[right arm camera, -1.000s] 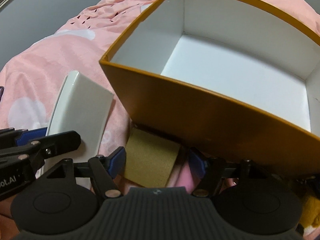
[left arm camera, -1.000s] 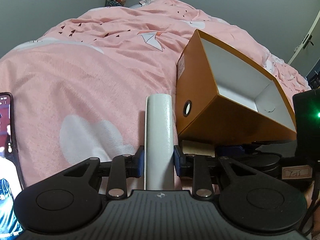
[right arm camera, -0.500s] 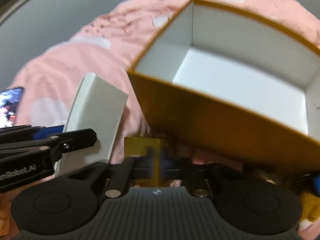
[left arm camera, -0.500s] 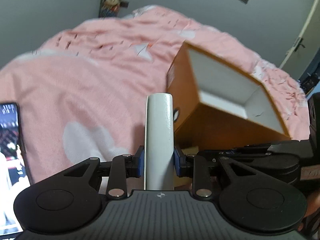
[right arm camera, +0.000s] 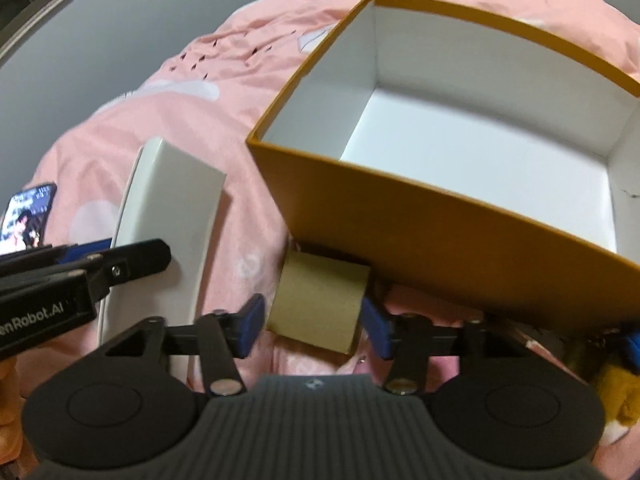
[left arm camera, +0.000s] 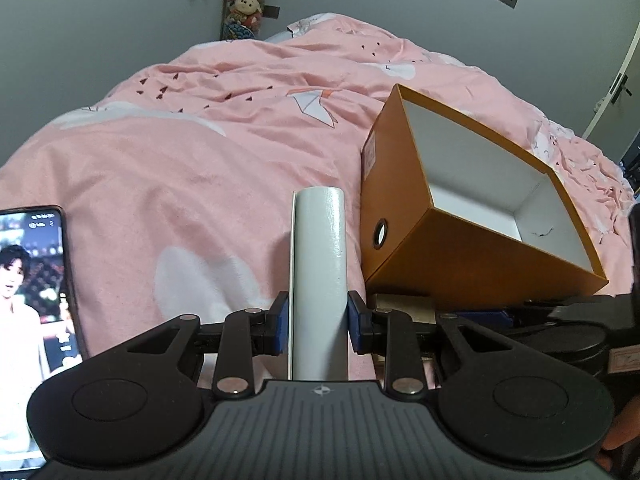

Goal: Organize objects
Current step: 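Grasp the small gold box with the right gripper while the left gripper holds the white box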

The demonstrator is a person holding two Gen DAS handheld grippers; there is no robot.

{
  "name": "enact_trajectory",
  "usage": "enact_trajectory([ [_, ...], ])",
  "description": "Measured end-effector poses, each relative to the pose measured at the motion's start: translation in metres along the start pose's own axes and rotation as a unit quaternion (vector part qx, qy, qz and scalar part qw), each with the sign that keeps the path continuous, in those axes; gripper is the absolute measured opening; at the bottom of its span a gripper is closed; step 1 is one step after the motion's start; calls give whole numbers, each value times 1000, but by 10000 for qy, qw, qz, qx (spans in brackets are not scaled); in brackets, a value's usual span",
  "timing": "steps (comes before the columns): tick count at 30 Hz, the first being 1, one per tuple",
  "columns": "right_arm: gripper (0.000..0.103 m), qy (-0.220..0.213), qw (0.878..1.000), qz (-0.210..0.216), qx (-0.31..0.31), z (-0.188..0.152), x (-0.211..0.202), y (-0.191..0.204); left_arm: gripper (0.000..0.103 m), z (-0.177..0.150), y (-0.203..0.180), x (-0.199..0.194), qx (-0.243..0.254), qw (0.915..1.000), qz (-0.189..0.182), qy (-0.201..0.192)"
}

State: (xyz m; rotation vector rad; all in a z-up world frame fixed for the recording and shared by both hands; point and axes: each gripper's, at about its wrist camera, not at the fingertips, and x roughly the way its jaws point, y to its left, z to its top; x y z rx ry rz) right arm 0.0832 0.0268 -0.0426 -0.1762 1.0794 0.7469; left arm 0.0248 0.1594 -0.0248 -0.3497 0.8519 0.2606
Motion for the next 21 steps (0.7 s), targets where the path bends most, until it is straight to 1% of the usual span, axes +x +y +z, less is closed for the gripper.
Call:
enact_trajectory([
  [2,69,72,9998,-154,-132,2,10,4,33,-1,1,4,-22,10000,-38,41],
  [4,70,207,9992,-321,-76,6,22,4,33,-1,2,10,-55,9999,-78,87],
  [7,71,261,9992,-294,29,11,31,-2,33,-1,4,15,-102,9998,-126,131],
  [9,70,393,9989,-222,81,13,38,-3,33,-2,5,17,-126,9997,-148,150],
  [12,68,435,9987,-221,128,12,45,-5,33,-1,6,20,-140,9996,-174,179],
  [16,67,356,9991,-114,222,13,36,-6,32,-2,5,19,-112,9997,-168,162],
  [18,67,251,9995,-20,179,9,21,-6,32,-2,1,12,-149,9998,-100,107],
  [21,67,-1,9999,133,62,6,-11,-6,32,-1,-8,-8,-7,9998,-132,-116],
])
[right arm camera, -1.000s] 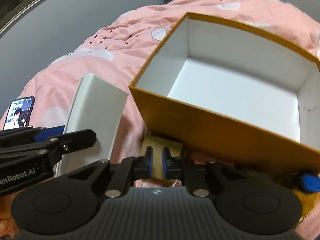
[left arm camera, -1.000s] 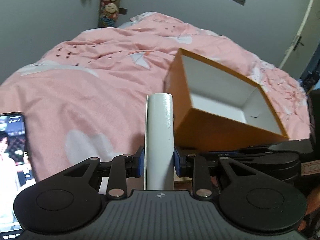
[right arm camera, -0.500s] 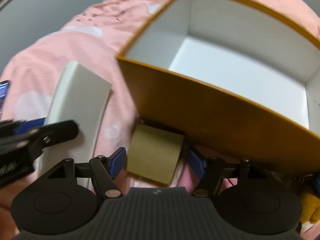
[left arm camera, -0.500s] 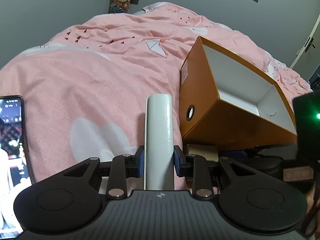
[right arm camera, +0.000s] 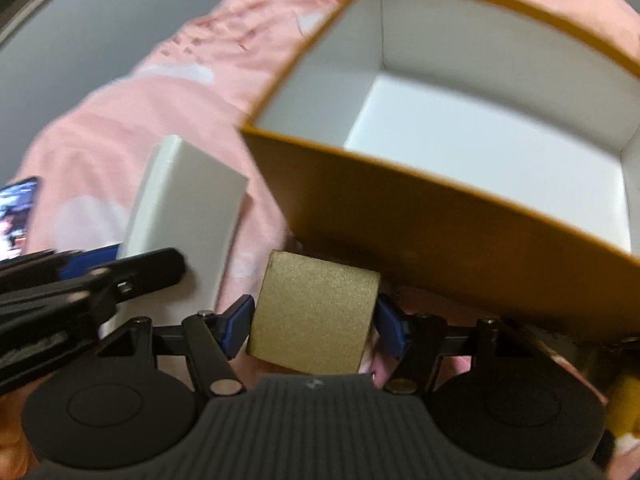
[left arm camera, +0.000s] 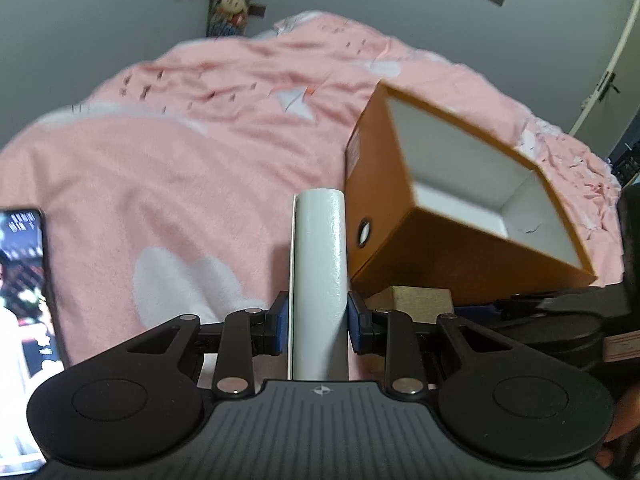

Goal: Organize objects
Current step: 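Grasp the small gold box with the right gripper while the left gripper holds the white box, then carry the white box and gold box over the orange box with both grippers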

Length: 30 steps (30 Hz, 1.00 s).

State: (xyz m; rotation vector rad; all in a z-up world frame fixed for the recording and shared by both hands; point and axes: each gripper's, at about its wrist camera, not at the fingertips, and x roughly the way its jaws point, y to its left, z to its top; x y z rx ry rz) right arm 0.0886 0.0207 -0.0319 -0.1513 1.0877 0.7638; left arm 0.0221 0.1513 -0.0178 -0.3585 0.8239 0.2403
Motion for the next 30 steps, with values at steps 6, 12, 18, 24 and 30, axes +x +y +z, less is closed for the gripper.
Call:
enact_trajectory([
  [6,67,-718,9973,112,-97,0,-76,-8,32,19,-27,-39,186,9977,-311,-577],
  [12,67,-1534,9880,-173,-50,24,-137,-28,33,66,-72,-55,648,9890,-737,-1105],
  [18,67,-1865,9794,-637,438,51,-148,-77,32,124,-117,-18,927,9848,-739,-1266],
  [24,67,-1649,9776,-954,898,63,-109,-125,32,135,-146,59,1405,9881,-294,-550],
  [30,67,-1237,9817,-848,1170,59,-66,-152,32,111,-152,116,1915,9809,343,95],
])
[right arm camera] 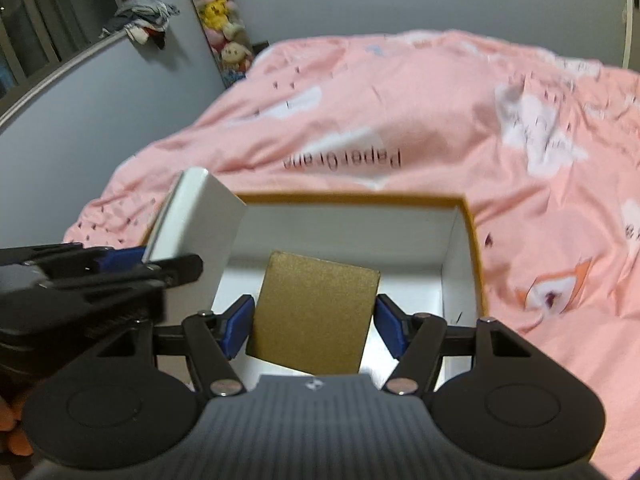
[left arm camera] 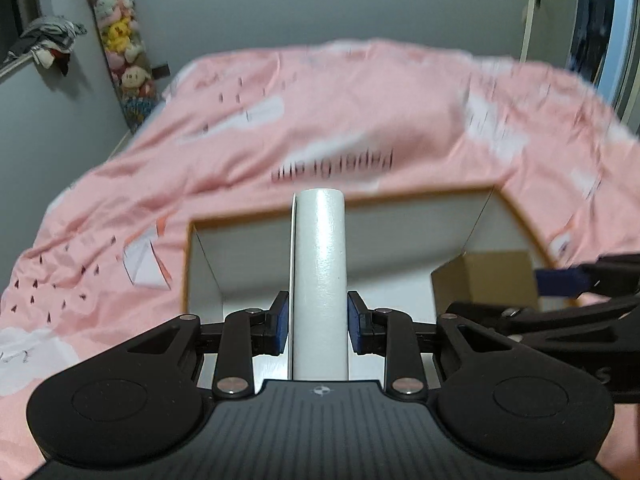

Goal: Organize objects
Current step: 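Carry the white box and gold box over the orange box with both grippers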

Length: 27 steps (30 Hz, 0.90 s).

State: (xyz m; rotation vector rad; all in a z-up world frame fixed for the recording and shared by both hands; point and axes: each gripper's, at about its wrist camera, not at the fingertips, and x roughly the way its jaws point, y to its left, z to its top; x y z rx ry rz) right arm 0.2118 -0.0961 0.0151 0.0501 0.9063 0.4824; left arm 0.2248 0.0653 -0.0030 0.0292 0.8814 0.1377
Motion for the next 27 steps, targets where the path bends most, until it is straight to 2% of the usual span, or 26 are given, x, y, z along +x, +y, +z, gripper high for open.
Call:
enact_trajectory([
  [5,67,284,9995,-35,107,-7,27,-11,33,-10,-8,31,449,9970,383,492],
  [8,67,400,9991,-32,138,-10,36,-12,33,-12,-10,45,645,9938,454,784],
  [13,67,509,9986,-42,151,-15,47,-13,33,-18,-12,62,710,9880,608,1227],
  [17,67,562,9983,-34,141,-19,51,-11,33,-14,-7,63,658,9869,572,1358],
  [20,67,582,9982,12,158,-20,49,-10,34,-13,-2,61,440,9879,472,1408],
  [27,67,625,9979,-1,185,-21,47,-9,35,-17,16,45,-279,9897,-189,1390],
])
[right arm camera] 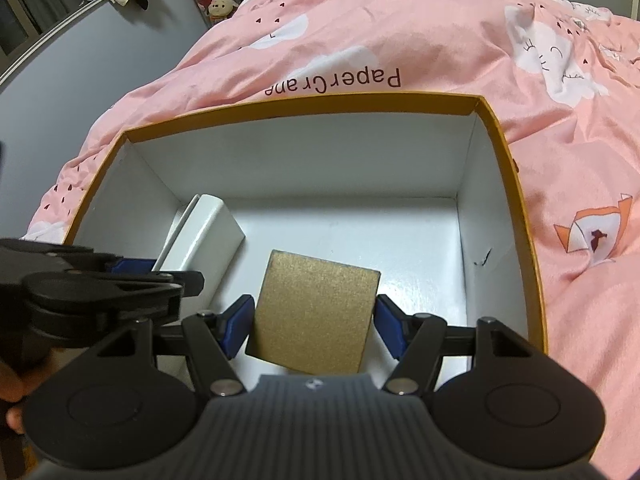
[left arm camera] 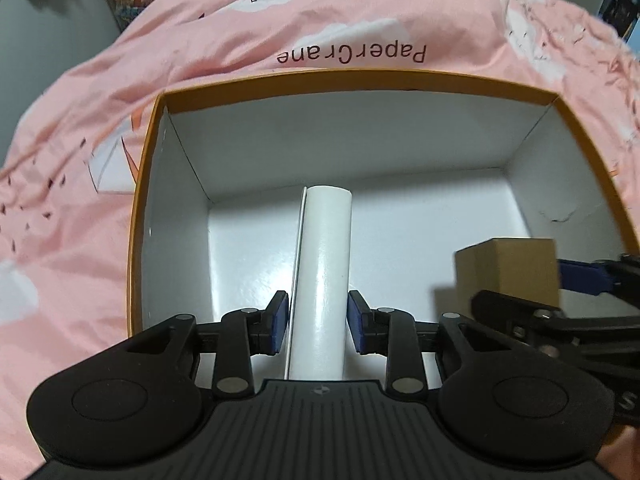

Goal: Organize objects
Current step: 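Carry the white box and gold box over the orange box with both grippers, then lower the white box into the orange box and open the left gripper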

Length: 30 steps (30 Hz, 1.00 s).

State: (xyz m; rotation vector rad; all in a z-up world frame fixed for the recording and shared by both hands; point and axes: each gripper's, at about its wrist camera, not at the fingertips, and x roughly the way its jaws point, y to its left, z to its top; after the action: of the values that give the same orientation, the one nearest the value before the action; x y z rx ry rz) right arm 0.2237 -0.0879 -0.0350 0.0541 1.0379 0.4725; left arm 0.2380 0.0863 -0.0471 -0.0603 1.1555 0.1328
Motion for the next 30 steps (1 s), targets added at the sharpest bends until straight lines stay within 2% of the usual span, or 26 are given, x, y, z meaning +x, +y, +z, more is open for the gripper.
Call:
enact_trajectory([
  [5,67,75,10000,-11,8,-3,2,2,36,-8,11,-6,-468,9972,-578,38],
  [10,67,152,9999,-11,20,-5,5,3,36,-7,21,-10,-721,9925,-982,22],
  [15,67,207,9998,-56,21,-5,6,3,35,-8,35,-7,-1031,9829,-1518,139],
  [20,67,267,9996,-116,37,-5,8,2,26,-10,32,4,-1088,9788,-1711,297],
  [24,67,367,9992,-154,99,-4,12,-2,26,-10,27,7,-1114,9777,-1757,278],
  [27,67,485,9987,-101,149,-3,16,-2,26,-10,27,-8,-1018,9836,-1489,-20],
  [30,67,585,9982,-54,114,-2,21,4,26,-12,36,-35,-1001,9826,-1488,-485],
])
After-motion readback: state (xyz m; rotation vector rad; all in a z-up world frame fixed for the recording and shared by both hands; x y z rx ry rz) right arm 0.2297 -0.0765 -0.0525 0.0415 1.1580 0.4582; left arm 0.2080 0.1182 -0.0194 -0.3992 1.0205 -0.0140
